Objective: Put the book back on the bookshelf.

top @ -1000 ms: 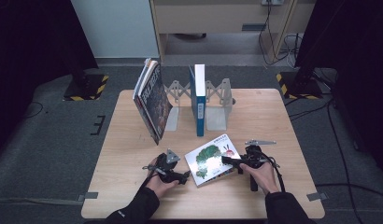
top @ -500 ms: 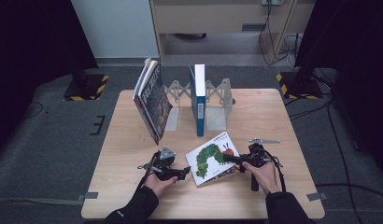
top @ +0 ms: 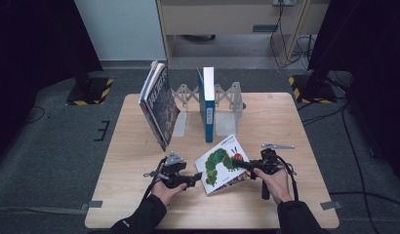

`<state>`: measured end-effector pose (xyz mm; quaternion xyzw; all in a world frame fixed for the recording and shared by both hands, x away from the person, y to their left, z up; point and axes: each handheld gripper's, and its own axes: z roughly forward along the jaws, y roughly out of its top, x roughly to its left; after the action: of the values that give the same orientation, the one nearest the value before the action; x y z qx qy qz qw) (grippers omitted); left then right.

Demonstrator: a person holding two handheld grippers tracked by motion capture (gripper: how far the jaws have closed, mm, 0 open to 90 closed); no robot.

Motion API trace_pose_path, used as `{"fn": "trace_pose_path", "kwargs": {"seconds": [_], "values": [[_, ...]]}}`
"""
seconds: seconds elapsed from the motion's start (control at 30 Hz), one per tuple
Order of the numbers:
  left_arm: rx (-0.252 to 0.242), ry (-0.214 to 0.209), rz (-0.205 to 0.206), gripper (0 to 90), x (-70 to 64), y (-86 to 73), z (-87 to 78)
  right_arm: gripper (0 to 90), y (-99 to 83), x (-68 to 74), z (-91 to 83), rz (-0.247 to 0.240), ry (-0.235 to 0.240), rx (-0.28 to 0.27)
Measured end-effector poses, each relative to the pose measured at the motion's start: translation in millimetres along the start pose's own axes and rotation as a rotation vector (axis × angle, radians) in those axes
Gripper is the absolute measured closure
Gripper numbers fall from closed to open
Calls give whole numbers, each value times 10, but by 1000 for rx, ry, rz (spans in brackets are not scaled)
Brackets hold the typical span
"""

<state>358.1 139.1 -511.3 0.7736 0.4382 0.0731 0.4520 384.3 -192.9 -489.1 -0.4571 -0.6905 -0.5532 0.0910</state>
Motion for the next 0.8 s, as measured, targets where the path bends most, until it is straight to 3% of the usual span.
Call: {"fn": "trace_pose_path", "kwargs": {"seconds": [0.47,0.8], "values": [[16,-49,2,158,-66,-20,74,891,38,89,-100,-40,54,-21],[35,-85,-33,131,-38,-67,241,893,41,114,-126,-61,66,-19]]}}
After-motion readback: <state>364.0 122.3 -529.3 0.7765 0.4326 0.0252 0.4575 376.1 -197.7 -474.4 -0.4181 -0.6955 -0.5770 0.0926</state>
